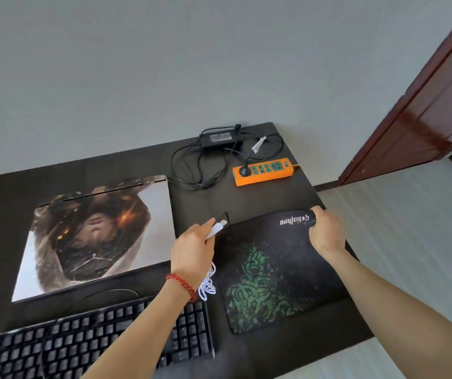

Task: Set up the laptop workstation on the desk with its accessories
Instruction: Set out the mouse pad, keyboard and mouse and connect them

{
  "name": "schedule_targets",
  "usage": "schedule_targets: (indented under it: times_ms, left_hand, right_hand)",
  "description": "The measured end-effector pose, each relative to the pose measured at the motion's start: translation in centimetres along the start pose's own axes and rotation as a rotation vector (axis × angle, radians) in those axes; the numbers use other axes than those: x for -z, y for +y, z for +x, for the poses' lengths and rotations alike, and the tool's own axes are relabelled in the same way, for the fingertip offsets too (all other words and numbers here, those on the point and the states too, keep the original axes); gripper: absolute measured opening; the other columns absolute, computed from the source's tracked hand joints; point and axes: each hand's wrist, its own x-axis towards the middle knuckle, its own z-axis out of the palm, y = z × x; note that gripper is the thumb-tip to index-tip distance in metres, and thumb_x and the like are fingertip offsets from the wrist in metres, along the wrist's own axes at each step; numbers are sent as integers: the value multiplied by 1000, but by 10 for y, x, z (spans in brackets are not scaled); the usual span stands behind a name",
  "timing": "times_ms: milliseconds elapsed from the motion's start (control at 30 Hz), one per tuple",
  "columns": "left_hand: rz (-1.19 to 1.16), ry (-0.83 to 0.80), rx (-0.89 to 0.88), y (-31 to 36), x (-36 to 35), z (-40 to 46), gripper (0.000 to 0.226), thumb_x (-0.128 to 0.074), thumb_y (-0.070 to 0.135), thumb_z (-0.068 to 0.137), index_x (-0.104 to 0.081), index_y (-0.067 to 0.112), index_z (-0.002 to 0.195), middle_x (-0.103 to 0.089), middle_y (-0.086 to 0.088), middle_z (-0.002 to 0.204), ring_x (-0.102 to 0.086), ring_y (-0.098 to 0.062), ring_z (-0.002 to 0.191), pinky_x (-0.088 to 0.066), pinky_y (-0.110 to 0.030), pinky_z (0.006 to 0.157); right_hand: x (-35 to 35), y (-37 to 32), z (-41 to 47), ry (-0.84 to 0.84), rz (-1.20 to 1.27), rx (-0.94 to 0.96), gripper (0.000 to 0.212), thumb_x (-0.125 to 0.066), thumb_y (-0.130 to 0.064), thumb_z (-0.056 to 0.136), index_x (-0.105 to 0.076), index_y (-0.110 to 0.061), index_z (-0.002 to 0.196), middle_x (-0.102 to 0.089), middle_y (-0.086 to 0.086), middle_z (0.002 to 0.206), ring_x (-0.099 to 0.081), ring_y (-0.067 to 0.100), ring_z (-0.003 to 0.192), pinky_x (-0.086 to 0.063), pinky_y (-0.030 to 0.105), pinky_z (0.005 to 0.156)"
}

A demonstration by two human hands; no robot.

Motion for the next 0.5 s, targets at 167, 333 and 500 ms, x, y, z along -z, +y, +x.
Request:
schedule_targets:
  times_ms: [167, 333, 500]
  left_hand:
    - [68, 84, 55, 9, -13, 11, 25, -62, 8, 85, -68, 12, 110, -39, 0, 57, -37, -24, 45, -27, -23, 44]
    - [107, 109, 129, 3, -12, 18, 20, -55, 15, 91, -68, 13, 106, -42, -5, 57, -39, -27, 48, -31, -27, 49]
    - [-2, 191, 193, -2, -4, 16, 25, -50, 20, 94, -66, 5, 81, -44, -7, 51, -39, -26, 47, -29, -27, 45]
  right_hand:
    - [-17, 15, 36, -109, -81, 11, 49, -53, -5, 85, -41, -11, 132, -52, 19, 125, -45, 38, 118, -41, 48, 96]
    - [-36, 13, 19, -121, -177, 51, 73, -54, -24, 88, -11, -24, 146, -21, 15, 151, -18, 33, 140, -18, 62, 109]
    - [-75, 7, -43, -389, -185, 358, 56, -30, -51, 93, -8, -42, 144, -1, 6, 158, 5, 34, 144, -3, 71, 106]
